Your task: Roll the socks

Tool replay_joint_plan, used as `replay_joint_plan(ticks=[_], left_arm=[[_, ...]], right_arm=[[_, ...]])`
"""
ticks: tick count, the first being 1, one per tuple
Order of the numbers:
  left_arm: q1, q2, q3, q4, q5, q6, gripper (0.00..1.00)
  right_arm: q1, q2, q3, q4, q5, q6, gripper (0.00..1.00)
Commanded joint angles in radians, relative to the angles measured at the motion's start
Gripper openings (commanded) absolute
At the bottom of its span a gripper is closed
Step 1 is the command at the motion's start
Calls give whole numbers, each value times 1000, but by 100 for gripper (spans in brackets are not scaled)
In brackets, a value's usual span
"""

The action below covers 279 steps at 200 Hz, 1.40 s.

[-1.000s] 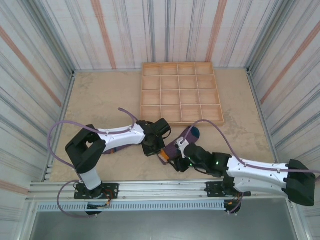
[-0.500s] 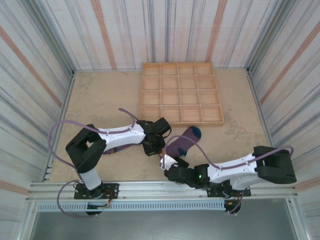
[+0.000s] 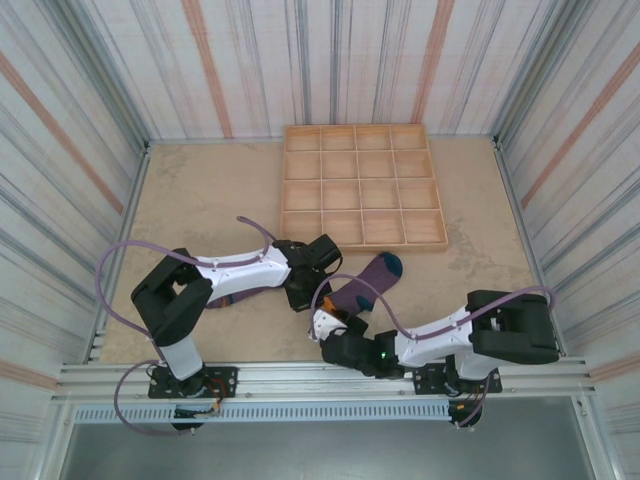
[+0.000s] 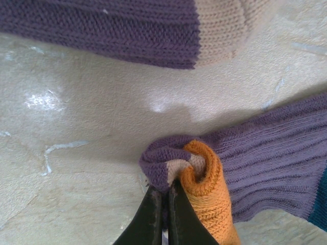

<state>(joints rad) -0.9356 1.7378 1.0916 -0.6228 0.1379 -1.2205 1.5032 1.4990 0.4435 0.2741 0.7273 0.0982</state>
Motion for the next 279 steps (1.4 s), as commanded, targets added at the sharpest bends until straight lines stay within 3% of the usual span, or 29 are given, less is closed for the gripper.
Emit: replay_joint_plan(ticks=[1,44,74,106,127,137,148,176,214,279], left_arm=[[8,8,6,3,1,-11,0],[11,12,6,7,8,-5,0],[12,5,-3,14,7,-5,0],[24,-13,-33,62,17,-19,0],[26,-22,-28,71,21,-13,15],[26,-24,-19,69,25,-9,36],[27,-28,-8,61,22,-3,49],[31,-39,20,35,12,33,73],[50,-39,85,9,6,160,76],[78,98,258,-26,156,461,66]], right_arm=[[-5,49,27,12,74,58,57],[-7,123,43,3,113,138,51],[-27,124,33,-19,81,211,33],[-64,83,-20,11,-35,291,10],[-78,69,-39,24,-106,304,2],[-99,57,-58,43,-160,321,0],[-125,35,-86,69,-219,337,0],[-194,-54,-149,91,-353,387,0],[-261,-176,-217,86,-483,414,0],[-311,-167,-268,170,-601,458,0]])
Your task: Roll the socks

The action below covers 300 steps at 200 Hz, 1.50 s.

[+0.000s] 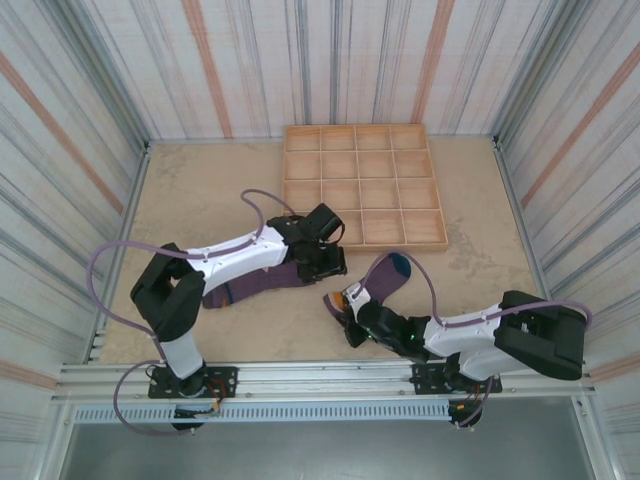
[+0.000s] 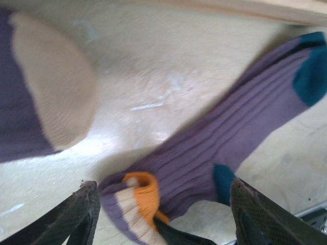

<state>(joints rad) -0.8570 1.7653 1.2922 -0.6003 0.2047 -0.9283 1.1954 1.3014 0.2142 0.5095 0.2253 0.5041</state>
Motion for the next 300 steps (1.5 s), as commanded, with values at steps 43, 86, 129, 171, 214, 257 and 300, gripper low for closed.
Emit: replay_joint_plan(ticks=[43,86,129,171,214,257,300], left_arm=[[-17,188,165,-140,130,298,58],[-36,249,191,-188,121,339,56],[-59,305,223,-216,158,384,44],[-66,359,243,-266,148,398,37],[-66,404,262,-328,113,361,3],[-47,369,200,-307,84,292,0],[19,239,66,-275,9,217,0]], right_arm=[[-29,39,-68,-28,-151,101,0],[-39,12,-84,-27,-170,114,0],[-58,-4,-100,-14,-177,117,0],[-61,-37,-106,-32,-167,108,0],[-78,-62,-119,-29,-172,119,0],[-111,-52,-87,-62,-245,117,0],[-171,21,-51,-45,-378,134,0]])
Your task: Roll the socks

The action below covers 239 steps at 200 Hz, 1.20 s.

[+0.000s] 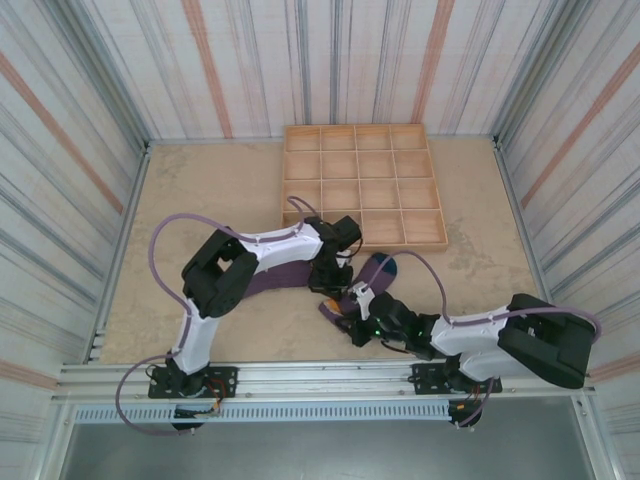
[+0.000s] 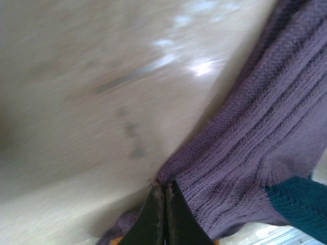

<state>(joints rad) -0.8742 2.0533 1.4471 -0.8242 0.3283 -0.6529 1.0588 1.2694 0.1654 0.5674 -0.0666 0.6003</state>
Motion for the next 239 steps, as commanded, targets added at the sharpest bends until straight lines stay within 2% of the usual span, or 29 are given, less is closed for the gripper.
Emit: replay_joint_plan(ticks=[1,48,90,106,139,153,168,181,189,198,220,239], left_arm=[[37,-51,-91,-50,-116,-60,0],[45,-138,-202,-24,-188,-144,0],[49,-166,-244,-5,-220,-195,0],[49,-178,-238,-9,-242,-203,9],[47,-186,-210,-37,-241,-202,21],[42,-202,-212,-44,-247,-206,39],[40,-229,-222,-51,-258,-211,49],[40,-257,-229,-66,-273,-215,52],[41,-277,-227,-84,-294,-220,62],[41,-303,-229,-99,-312,-221,68],[41,-373,-239,-102,-321,-227,79],[23,-438,-273,-60,-306,-243,81]], right_arm=[[-35,55,-1,-103,-89,38,0],[-80,136,42,-98,-198,56,0],[-199,223,63,-64,-347,94,0],[-232,266,83,-72,-396,109,0],[-260,359,122,-82,-483,143,0],[-261,373,129,-105,-494,160,0],[-263,370,138,-152,-490,180,0],[-263,362,138,-182,-480,200,0],[-265,358,140,-206,-469,214,0],[-274,359,142,-229,-465,230,0],[-292,383,151,-239,-502,269,0],[-302,409,177,-270,-530,301,0]])
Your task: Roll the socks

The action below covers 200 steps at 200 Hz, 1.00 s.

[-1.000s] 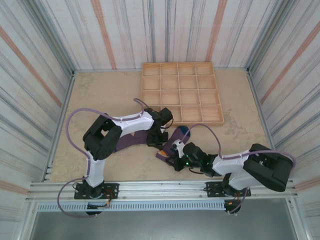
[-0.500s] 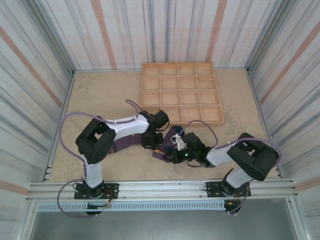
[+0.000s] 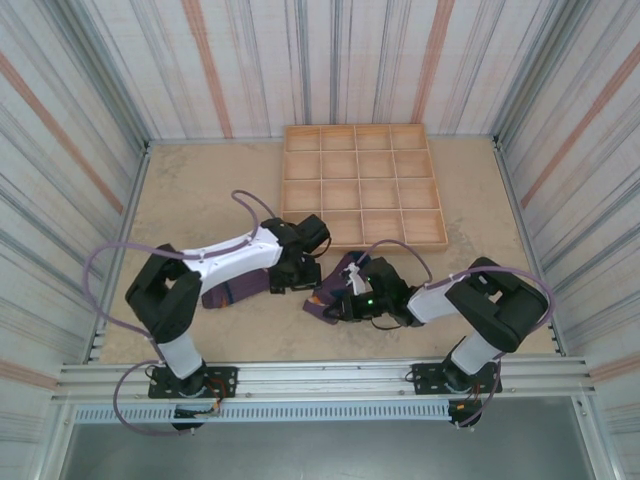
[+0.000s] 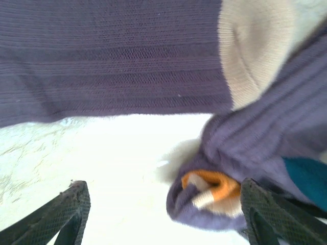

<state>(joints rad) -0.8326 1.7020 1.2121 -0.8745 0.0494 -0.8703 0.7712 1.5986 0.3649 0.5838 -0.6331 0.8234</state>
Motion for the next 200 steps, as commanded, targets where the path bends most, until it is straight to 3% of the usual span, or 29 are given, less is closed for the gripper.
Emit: replay_joint_plan(ticks=[1,33,57,126,200], left_arm=[[-20,-91,-42,-7,-27,-28,81],[-55,-207,-227,223,71,-135,78],[-95,-267,-350,382,100,-265,68],[-200,-270,-412,470,-93,-599,57],[-204,-208,-432,565,-100,-695,42]], right_arm=[[-15,81,-23,-288,36,81,0],[-43,84,-20,-290,26,153,0],[-61,78,-23,-289,20,199,0],[-85,115,-42,-208,-8,278,0],[-100,140,-68,-141,5,382,0]])
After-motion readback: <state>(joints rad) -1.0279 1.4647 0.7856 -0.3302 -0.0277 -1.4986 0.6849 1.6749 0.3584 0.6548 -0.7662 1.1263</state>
